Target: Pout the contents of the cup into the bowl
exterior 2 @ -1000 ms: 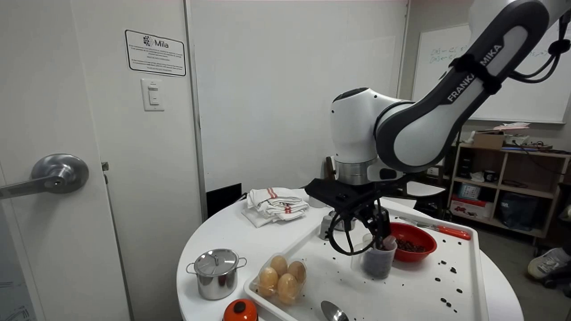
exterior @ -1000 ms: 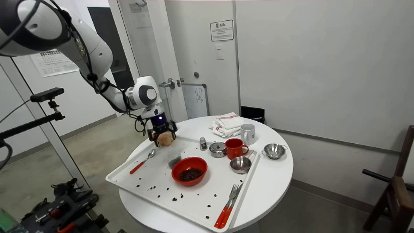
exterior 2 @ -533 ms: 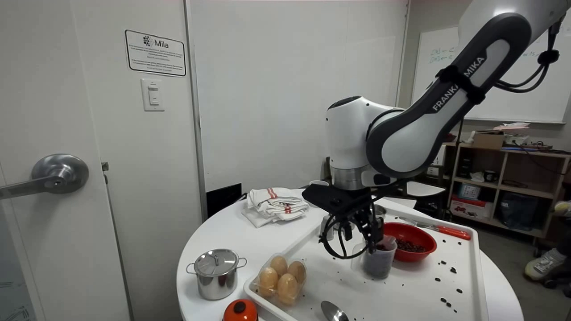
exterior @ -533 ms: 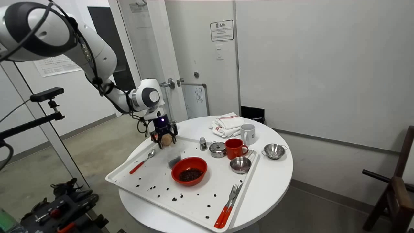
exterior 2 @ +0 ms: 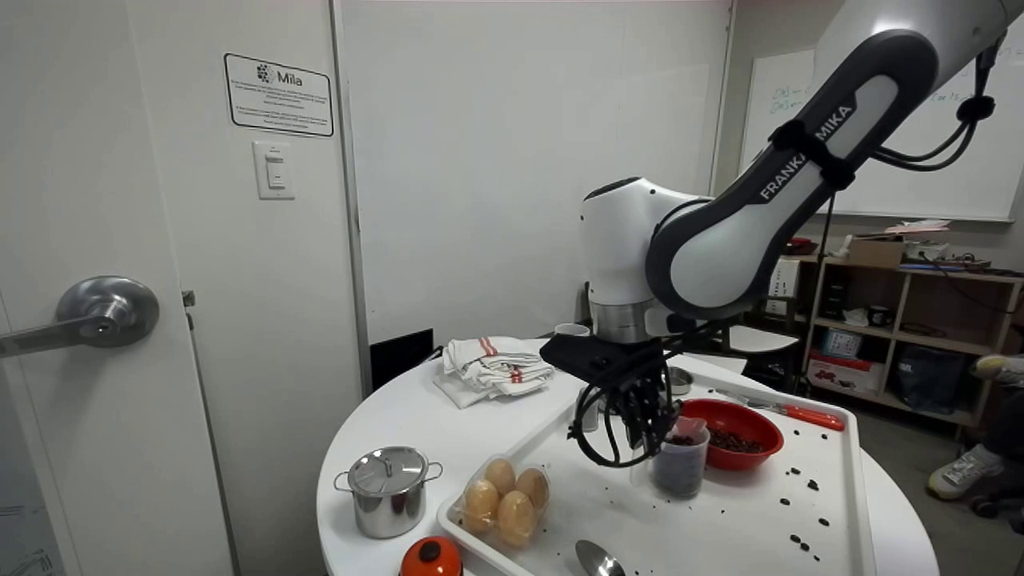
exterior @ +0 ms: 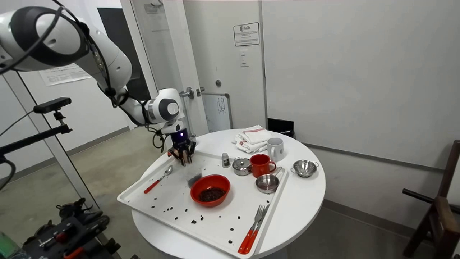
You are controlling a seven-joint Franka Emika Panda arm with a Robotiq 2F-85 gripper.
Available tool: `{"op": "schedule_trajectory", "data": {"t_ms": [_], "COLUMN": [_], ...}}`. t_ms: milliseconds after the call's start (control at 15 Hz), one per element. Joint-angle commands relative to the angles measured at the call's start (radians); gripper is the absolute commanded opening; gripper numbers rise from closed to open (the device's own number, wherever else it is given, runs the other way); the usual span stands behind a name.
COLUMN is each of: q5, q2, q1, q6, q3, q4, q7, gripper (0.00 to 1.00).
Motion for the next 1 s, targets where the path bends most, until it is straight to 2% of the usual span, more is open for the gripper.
{"op": "schedule_trajectory", "data": {"t_ms": [0,467,667,933], "q5": [0.043,0.039,0.084,0.211], "q2": [-0.001,-0.211,-0.28,-0.3], "q1": [0.002,-0.006,-0.05,-0.117], "q6": [-0.038,0.059,0.091,0.057], "q3": [-0.004,0.007,0.047,0.086], "q4": [0.021,-0.165,-0.227,-0.256], "q7": [-0.044,-0.098,-0.224,-0.411], "gripper": [0.12,0.12,0.12,0.12]}}
